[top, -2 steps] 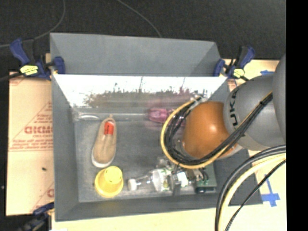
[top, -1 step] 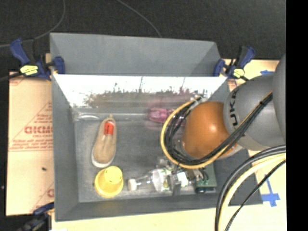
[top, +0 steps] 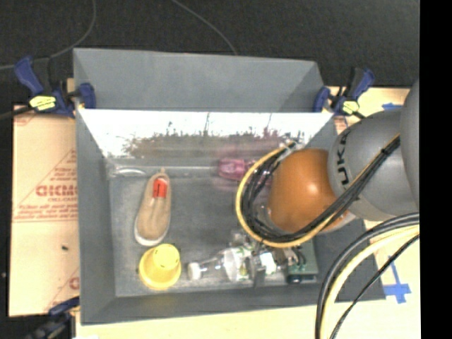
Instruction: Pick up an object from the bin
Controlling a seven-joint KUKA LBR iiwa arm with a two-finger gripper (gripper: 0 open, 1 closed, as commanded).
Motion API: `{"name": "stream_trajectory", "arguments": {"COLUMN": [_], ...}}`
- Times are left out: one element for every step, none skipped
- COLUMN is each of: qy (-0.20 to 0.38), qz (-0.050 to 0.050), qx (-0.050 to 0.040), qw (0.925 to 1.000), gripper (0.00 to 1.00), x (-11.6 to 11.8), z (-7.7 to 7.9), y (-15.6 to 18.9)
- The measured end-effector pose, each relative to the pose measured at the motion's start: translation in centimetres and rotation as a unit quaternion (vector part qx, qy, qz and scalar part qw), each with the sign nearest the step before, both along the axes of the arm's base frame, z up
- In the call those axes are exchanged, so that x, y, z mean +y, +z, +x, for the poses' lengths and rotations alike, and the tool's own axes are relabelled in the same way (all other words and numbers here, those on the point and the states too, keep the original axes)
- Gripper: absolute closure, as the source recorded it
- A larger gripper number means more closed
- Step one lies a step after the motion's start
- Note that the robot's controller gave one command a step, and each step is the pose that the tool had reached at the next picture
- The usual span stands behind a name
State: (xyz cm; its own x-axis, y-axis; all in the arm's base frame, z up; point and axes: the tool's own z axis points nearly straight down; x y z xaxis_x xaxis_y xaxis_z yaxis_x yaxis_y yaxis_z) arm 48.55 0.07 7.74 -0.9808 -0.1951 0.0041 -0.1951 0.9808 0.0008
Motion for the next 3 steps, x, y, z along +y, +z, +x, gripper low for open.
{"name": "stream_trajectory", "arguments": {"qy": [0.000, 0.000, 0.000], "qz": [0.000, 0.000, 0.000], "qx": [0.0000, 0.0000, 0.0001], "qw": [1.0000, 1.0000, 1.0000], "gripper": [1.00, 1.00, 1.00], "x": [0.00, 0.00, 0.00], "z": [0.00, 0.00, 0.00], "y": [0.00, 0.00, -0.01]}}
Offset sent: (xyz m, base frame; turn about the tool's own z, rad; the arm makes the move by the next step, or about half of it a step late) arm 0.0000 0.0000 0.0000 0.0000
